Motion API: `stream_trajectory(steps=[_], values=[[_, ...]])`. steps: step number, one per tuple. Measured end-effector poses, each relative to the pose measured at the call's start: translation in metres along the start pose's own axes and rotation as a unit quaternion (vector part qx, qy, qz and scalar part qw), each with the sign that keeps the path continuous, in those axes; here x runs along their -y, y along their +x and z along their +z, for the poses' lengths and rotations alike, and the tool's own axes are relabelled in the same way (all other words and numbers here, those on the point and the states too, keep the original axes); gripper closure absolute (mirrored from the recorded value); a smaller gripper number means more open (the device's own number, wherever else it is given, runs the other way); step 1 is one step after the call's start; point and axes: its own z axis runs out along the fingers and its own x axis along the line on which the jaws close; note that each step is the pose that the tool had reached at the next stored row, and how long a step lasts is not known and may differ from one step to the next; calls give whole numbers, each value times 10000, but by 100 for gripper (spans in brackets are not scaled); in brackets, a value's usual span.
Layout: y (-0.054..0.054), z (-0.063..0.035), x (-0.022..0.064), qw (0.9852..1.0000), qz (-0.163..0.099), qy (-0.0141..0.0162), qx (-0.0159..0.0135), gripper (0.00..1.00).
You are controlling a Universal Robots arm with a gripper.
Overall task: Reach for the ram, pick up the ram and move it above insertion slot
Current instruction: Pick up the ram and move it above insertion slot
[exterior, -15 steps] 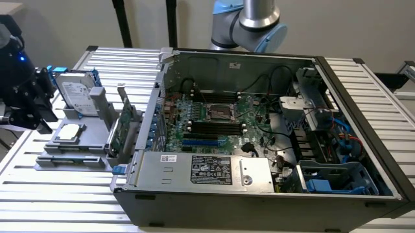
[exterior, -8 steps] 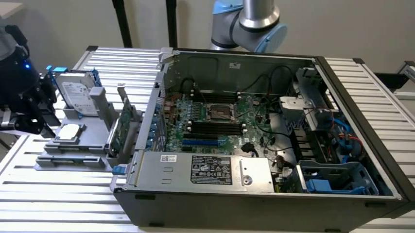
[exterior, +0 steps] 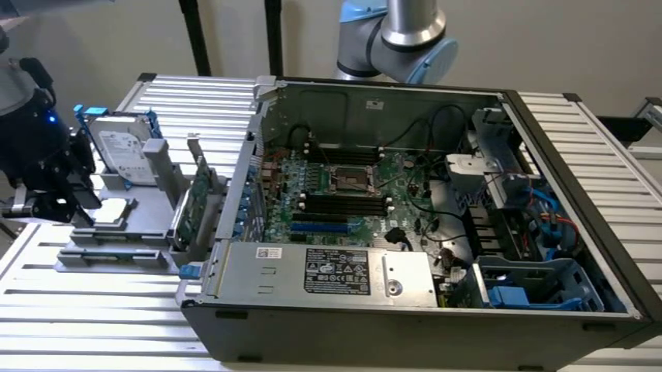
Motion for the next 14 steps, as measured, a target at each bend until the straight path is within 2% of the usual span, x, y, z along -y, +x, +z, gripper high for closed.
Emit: stream_trajectory(steps=[14], values=[[42, 253, -3, 10000, 0, 0, 0, 64]])
